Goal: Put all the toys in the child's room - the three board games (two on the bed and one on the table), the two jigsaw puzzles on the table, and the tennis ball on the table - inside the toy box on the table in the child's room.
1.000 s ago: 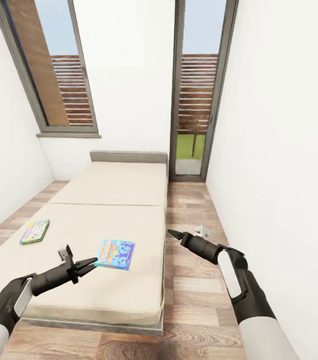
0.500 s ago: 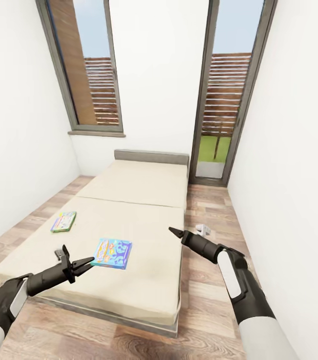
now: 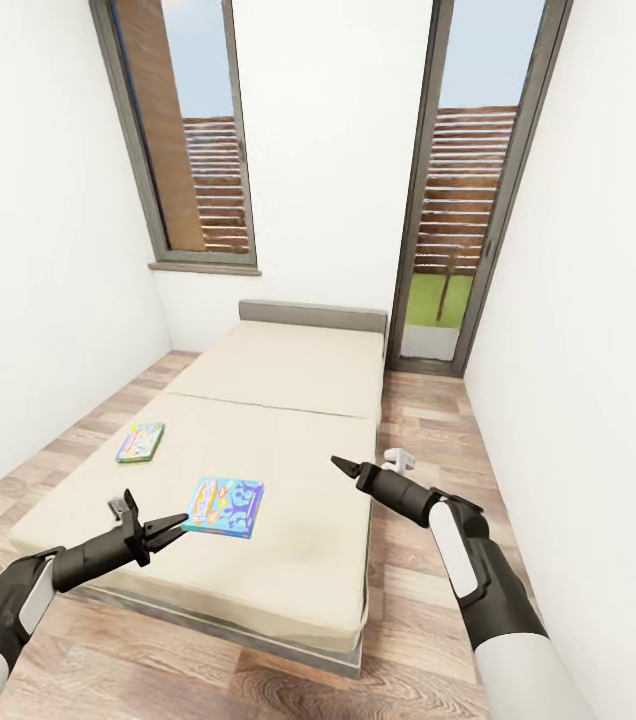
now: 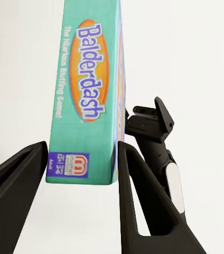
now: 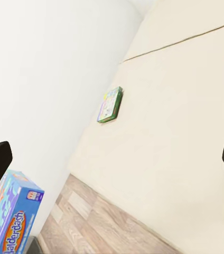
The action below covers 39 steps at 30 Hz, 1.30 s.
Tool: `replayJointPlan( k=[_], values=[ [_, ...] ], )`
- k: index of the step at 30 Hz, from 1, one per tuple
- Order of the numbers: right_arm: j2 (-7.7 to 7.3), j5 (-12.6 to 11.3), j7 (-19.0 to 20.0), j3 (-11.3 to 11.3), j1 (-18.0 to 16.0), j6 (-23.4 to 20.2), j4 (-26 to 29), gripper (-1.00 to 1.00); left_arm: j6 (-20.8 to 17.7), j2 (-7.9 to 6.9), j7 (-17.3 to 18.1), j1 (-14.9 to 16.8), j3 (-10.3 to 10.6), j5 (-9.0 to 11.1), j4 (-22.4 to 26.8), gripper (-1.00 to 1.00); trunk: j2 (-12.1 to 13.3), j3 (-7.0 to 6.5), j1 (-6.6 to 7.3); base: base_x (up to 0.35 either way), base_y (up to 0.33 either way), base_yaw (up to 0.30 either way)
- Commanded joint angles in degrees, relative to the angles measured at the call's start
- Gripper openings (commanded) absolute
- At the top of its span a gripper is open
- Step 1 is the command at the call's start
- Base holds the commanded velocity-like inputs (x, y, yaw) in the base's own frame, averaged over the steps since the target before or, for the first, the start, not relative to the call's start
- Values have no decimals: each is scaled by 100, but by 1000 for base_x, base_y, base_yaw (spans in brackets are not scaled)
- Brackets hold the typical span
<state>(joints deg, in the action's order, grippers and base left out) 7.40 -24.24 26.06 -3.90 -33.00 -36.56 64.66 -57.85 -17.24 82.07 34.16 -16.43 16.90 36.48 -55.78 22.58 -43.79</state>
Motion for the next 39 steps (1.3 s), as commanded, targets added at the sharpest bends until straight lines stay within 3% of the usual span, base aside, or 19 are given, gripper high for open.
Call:
replayJointPlan(
  k=[1,11,29,39],
  values=[
    [7,-19,13,-18,-4,-46,2,100,-60,0,18,5,0,3,-1,-100,37,-12,22,0,0,0],
    [7,-12,2,-9,-4,-44,-4,100,-60,-7,19,4,0,6,-1,-100,438,-191,242,0,0,47],
    [9,-19,-39,2,-4,-44,-11,100,-60,-43,20,6,0,2,-1,-100,438,-191,242,0,0,278],
    [11,-11,-39,3,-4,-44,-16,100,-60,-43,20,6,0,-4,-1,-100,839,-371,461,0,0,289]
  ],
)
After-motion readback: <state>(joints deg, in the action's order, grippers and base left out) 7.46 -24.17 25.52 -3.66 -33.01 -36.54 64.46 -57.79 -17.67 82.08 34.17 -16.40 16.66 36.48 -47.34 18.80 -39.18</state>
